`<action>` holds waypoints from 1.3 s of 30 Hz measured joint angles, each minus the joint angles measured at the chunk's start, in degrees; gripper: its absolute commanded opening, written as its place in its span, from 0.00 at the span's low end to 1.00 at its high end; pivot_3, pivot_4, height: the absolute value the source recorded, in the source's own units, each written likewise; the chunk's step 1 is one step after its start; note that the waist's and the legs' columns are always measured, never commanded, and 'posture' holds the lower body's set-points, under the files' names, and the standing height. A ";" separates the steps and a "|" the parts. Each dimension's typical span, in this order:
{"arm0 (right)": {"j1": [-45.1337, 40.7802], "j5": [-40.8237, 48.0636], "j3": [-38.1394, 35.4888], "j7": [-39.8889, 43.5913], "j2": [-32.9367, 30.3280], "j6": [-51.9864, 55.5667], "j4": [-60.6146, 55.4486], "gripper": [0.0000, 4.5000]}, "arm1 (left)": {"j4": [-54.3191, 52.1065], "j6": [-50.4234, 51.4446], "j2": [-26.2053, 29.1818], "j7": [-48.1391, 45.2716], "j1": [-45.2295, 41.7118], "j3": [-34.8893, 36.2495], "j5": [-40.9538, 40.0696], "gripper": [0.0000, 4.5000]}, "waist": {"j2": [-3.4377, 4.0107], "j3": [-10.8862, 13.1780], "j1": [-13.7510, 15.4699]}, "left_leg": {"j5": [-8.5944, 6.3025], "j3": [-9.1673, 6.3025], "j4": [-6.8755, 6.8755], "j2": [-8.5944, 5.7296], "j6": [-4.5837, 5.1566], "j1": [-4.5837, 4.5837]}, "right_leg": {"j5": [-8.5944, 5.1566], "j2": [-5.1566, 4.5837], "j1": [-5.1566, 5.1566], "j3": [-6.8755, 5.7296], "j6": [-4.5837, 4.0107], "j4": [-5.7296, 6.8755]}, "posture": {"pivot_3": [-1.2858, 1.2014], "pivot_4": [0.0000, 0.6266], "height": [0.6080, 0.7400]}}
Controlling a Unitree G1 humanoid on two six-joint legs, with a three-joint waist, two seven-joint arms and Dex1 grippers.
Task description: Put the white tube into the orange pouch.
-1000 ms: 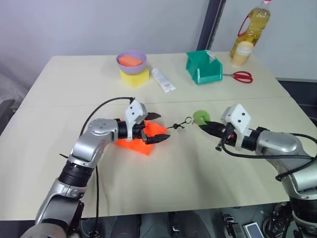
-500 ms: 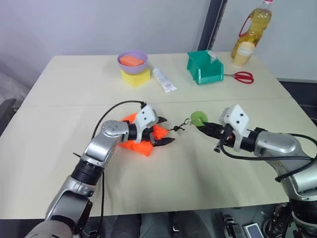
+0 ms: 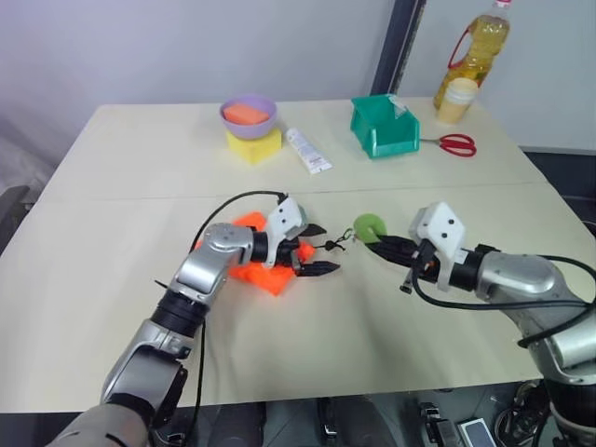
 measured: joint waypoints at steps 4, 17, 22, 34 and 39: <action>0.00 -0.02 0.00 0.00 0.00 0.00 0.00 0.00 | 0.00 0.32 -0.03 -0.33 -0.14 0.24 -0.19 0.70 | 0.00 0.00 -0.04 | 0.00 -0.01 -0.01 0.00 0.00 0.00 | 0.00 0.01 0.00 0.00 0.00 0.00 | 0.52 0.24 0.93; 0.00 -0.10 0.80 0.01 -0.01 -0.10 0.00 0.00 | 0.00 1.18 0.87 -1.50 -0.14 0.54 -1.14 0.70 | 0.00 0.00 -0.01 | 0.00 0.00 0.00 0.00 0.00 0.00 | 0.00 0.00 0.00 0.00 0.00 0.00 | 0.52 0.24 0.93; 0.00 -0.12 0.81 0.00 -0.01 -0.11 0.00 0.00 | 0.00 1.92 0.89 -1.61 -0.13 0.58 -1.33 0.70 | 0.00 0.00 -0.01 | 0.00 0.00 0.00 0.00 0.00 0.00 | 0.00 0.00 0.00 0.00 0.00 0.00 | 0.52 0.24 0.93; -0.03 -0.04 0.81 0.03 -0.52 -0.11 0.00 0.00 | 0.01 1.83 0.81 -1.65 -0.14 0.58 -1.30 0.58 | 0.00 0.00 0.00 | 0.00 0.00 0.00 0.00 0.00 0.00 | 0.00 0.00 0.00 0.00 0.00 0.00 | 0.52 0.24 0.93; -0.04 -0.02 0.81 0.03 -0.54 -0.11 0.00 0.00 | 0.00 1.87 0.80 -2.20 -0.14 0.73 -1.52 0.06 | 0.00 0.00 -0.01 | 0.00 0.00 0.00 0.00 0.00 0.00 | 0.00 0.00 0.00 0.00 0.00 0.00 | 0.52 0.24 0.93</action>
